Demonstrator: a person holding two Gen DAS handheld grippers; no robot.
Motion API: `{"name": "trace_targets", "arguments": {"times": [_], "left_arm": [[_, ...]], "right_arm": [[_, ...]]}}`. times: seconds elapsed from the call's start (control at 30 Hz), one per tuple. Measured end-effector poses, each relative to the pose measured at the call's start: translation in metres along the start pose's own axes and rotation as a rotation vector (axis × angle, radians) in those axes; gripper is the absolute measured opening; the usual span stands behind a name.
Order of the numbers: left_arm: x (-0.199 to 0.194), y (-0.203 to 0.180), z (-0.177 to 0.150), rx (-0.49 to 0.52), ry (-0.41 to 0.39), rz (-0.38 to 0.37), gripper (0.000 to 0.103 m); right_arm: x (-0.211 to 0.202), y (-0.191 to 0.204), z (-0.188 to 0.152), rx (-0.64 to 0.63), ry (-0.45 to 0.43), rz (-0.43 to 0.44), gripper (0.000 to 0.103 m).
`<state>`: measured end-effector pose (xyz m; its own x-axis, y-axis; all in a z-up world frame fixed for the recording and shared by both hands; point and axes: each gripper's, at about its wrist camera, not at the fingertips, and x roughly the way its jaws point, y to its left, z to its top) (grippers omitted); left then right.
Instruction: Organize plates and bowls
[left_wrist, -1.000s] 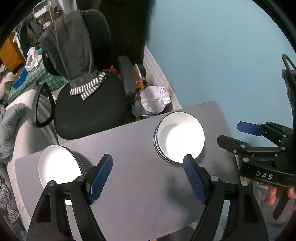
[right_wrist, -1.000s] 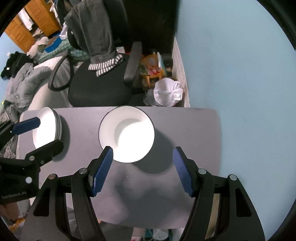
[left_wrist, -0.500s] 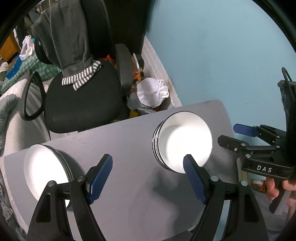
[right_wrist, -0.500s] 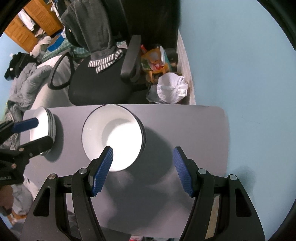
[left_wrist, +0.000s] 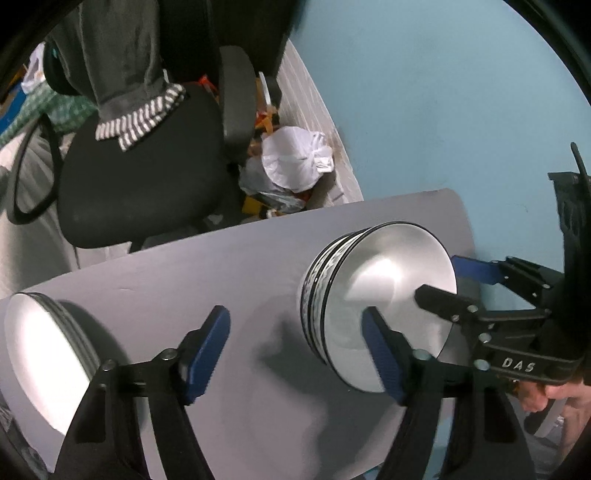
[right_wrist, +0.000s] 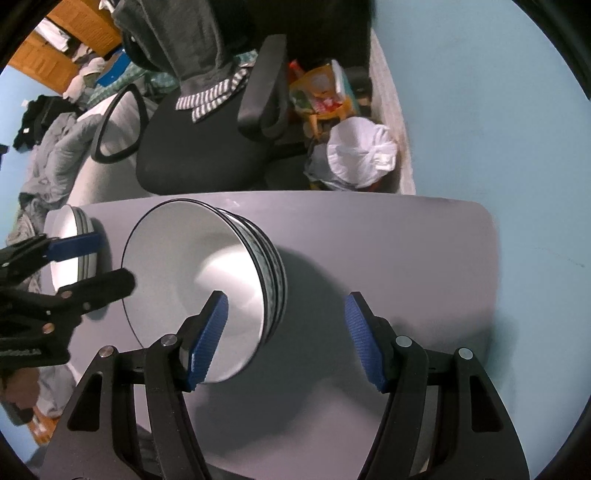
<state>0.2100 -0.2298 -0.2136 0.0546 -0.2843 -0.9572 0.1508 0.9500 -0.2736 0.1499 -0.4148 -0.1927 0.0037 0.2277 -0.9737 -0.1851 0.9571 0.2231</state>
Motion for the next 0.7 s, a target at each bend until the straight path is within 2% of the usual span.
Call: {"name": "trace_targets", "arguments": {"times": [0.07,0.17,0.33,0.43,0.47,0.6,0.7], "left_arm": [[0.007,0.001,0.002,-0.013,0.021,-0.018,0.072],[0.016,0.003,0.005,-0.029,0.044,-0.039,0.065],[0.03,0.005,0.009,-0.052,0.088,-0.096,0.065],[0.037,0.006,0.01,-0.059,0.117,-0.114,0.055],[0.04,0.006,0.01,-0.062,0.129,-0.124,0.053],[0.05,0.008,0.01,-0.082,0.174,-0.145,0.036],[0.053,0.01,0.011,-0.099,0.196,-0.18,0.035]], "right_arm": [[0.006,0.0,0.002,-0.005,0.01,0.014,0.066],[0.015,-0.002,0.006,0.011,0.036,0.044,0.066],[0.028,-0.01,0.01,0.045,0.08,0.085,0.063],[0.034,-0.015,0.011,0.069,0.101,0.114,0.057],[0.035,-0.016,0.011,0.072,0.105,0.111,0.052],[0.038,-0.018,0.015,0.084,0.116,0.149,0.047],[0.039,-0.018,0.017,0.084,0.136,0.174,0.043]]}}
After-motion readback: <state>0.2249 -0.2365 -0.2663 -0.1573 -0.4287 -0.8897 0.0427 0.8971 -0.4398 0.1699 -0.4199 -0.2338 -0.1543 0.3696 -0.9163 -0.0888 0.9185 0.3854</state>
